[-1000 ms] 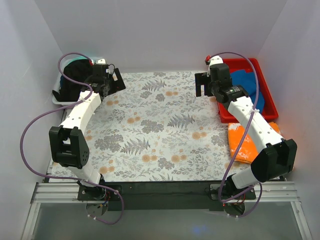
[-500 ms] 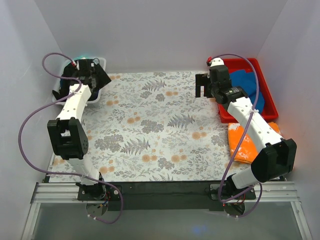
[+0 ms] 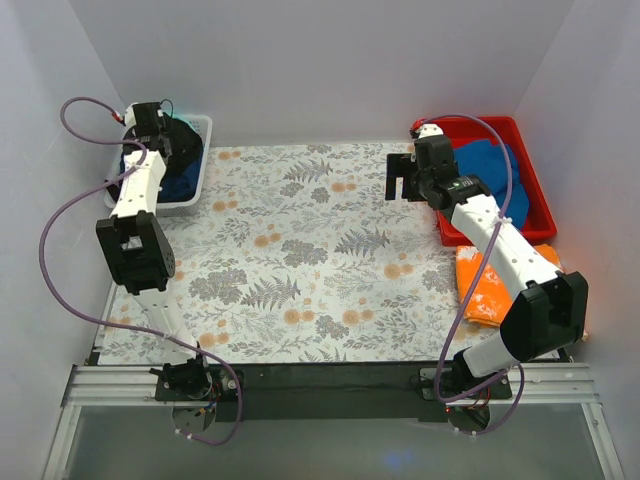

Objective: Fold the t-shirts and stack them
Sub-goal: Grab the tshirt from the pile

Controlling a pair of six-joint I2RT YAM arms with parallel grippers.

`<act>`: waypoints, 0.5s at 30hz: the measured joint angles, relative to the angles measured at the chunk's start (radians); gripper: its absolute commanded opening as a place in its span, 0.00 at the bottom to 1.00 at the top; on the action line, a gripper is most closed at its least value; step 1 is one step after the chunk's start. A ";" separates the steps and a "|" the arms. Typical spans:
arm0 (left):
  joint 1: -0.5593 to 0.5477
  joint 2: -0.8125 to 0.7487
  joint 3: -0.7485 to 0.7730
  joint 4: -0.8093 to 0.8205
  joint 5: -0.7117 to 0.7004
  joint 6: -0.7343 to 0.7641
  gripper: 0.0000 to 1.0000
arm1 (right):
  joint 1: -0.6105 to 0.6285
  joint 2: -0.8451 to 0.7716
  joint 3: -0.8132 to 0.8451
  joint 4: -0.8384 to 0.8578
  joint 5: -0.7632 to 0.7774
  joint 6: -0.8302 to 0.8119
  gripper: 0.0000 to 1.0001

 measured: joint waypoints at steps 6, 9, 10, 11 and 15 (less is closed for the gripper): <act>0.002 0.118 0.058 0.007 -0.040 0.000 0.70 | 0.002 0.010 0.000 0.000 -0.003 0.007 0.98; 0.002 0.167 0.074 -0.003 -0.057 -0.001 0.61 | 0.002 0.011 0.000 0.000 -0.003 0.010 0.98; 0.002 0.184 0.089 -0.006 -0.059 -0.002 0.59 | 0.002 0.013 0.000 0.000 -0.003 0.010 0.98; 0.002 0.204 0.108 -0.014 -0.060 -0.003 0.55 | 0.002 0.014 0.000 0.000 -0.003 0.010 0.98; 0.002 0.266 0.185 -0.039 -0.066 -0.011 0.27 | 0.002 0.030 0.000 0.000 -0.002 0.010 0.98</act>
